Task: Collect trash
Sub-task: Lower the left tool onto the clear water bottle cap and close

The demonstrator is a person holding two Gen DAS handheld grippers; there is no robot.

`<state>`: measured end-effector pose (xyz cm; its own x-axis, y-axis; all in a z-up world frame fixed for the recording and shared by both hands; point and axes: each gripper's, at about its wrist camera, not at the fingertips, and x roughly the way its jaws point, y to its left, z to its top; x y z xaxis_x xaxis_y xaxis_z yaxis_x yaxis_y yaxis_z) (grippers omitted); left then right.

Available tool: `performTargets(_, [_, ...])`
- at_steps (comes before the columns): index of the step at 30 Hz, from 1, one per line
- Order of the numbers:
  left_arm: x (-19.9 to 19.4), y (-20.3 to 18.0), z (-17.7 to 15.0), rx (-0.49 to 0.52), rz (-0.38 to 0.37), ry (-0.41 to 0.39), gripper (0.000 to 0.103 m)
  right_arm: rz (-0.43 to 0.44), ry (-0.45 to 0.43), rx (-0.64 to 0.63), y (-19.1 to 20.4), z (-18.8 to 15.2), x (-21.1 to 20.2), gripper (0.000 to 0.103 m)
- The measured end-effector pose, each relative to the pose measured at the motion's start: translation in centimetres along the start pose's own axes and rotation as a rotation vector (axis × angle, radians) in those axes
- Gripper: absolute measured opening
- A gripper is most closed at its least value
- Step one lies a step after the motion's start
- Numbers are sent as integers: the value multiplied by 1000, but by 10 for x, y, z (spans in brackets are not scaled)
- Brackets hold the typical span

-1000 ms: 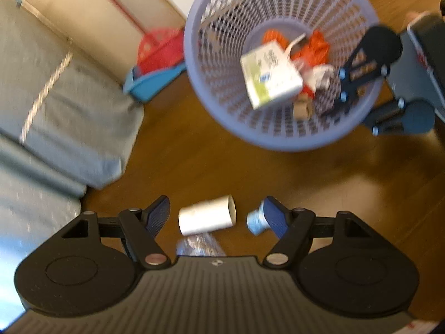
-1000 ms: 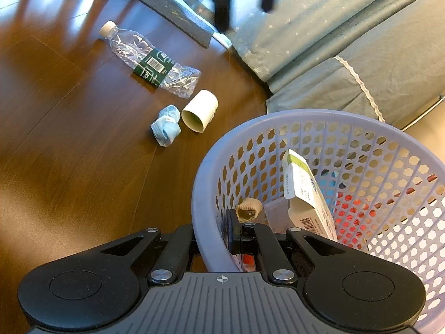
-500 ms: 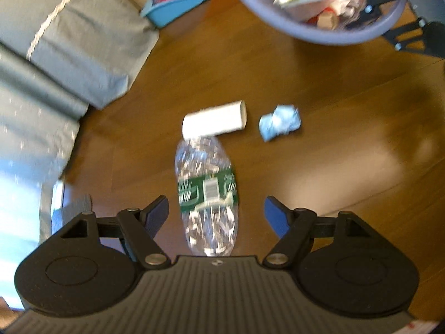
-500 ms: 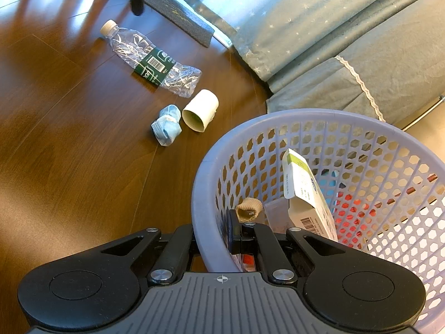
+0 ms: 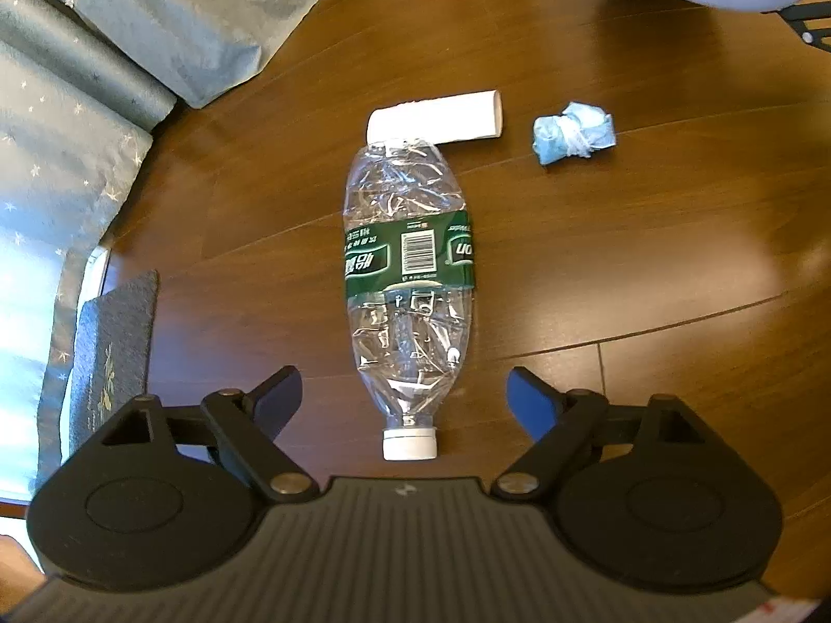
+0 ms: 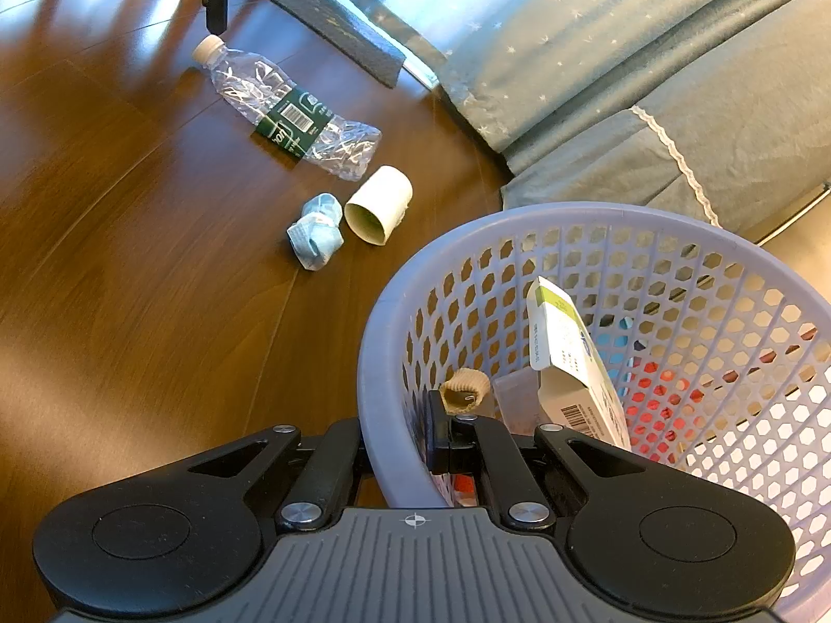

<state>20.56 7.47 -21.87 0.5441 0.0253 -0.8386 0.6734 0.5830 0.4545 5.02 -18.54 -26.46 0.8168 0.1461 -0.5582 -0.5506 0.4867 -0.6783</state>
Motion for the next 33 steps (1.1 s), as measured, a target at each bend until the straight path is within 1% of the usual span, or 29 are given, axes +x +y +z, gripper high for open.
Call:
performTargets(3, [6,4,1,-10,-17,-1,88,2,1,-4,0,0,-1,2])
performTargets(5, [10,7,-1,-12,-22,3,88,2,3,-3,0,0,-1,2])
performTargets(10, [25,13,-15,-29,-35,50,86,2,5,-5,0,1,-1,2])
performTargets(15, [38,16,-28,-67,-60,89,71,3,8,-11,1,0,0,2])
performTargets(16, [41,16,-29,-76,-64,93,70,3,8,-12,1,0,0,2])
performTargets(19, [45,18,-32,-90,-76,84,66,3,9,-15,0,-1,0,2])
performTargets(21, [48,20,-33,-108,-77,80,59,3,10,-18,1,-1,-1,2])
performTargets(22, [49,21,-33,-118,-85,79,57,3,10,-19,1,-1,-1,2])
performTargets(28, [56,22,-35,-142,-103,88,53,3,11,-21,1,-2,0,2])
performTargets(33, [59,28,-36,-179,-133,87,49,3,12,-22,1,-2,0,2])
